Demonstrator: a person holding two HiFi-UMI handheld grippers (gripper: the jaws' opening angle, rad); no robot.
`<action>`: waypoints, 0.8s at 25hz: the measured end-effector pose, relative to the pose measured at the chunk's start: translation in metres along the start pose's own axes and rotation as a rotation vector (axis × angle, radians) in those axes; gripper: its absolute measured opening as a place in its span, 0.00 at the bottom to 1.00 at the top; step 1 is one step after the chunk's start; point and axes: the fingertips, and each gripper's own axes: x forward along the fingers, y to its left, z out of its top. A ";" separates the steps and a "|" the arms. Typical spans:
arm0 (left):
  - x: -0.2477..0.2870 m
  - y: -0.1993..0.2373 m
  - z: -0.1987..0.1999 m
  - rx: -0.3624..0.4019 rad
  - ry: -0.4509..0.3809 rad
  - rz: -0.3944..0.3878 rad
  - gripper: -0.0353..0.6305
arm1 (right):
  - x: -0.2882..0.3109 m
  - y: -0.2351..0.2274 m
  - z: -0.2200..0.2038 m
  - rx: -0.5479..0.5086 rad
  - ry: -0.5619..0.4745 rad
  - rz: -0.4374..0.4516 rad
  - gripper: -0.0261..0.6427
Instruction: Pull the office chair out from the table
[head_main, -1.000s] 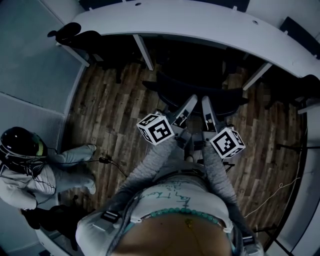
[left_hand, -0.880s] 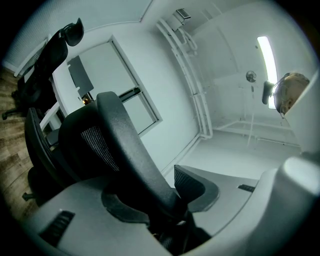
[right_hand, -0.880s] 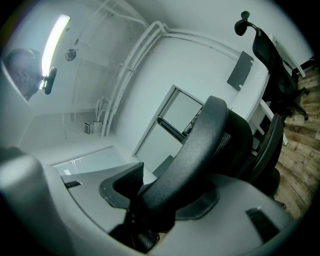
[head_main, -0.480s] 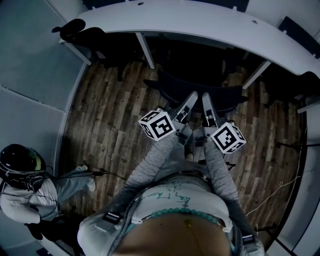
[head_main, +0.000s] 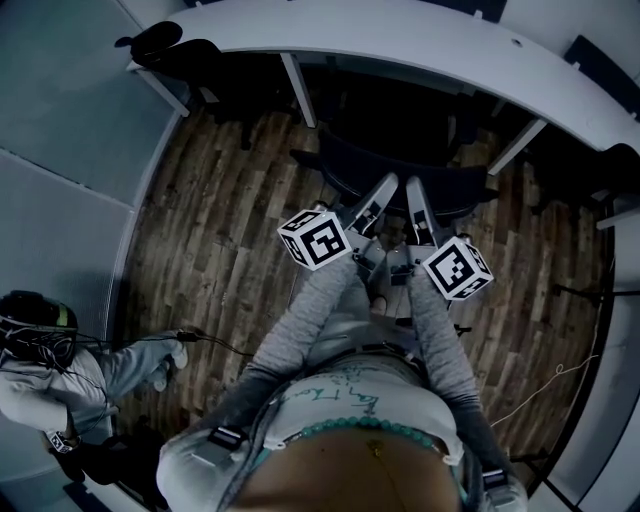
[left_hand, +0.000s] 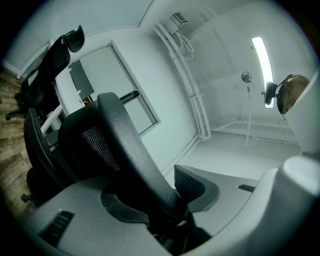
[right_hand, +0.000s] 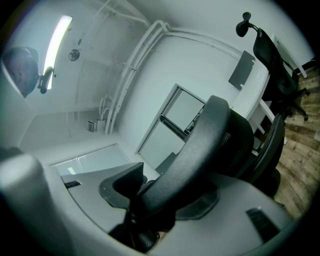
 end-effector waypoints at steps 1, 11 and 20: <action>-0.001 0.000 0.000 0.001 -0.002 0.001 0.32 | -0.001 0.000 -0.001 -0.001 0.002 -0.002 0.33; -0.017 -0.009 -0.003 -0.006 0.002 -0.011 0.32 | -0.014 0.011 -0.006 -0.020 0.007 0.005 0.33; -0.045 -0.012 -0.003 -0.019 0.017 -0.040 0.32 | -0.023 0.029 -0.027 -0.051 0.017 0.015 0.33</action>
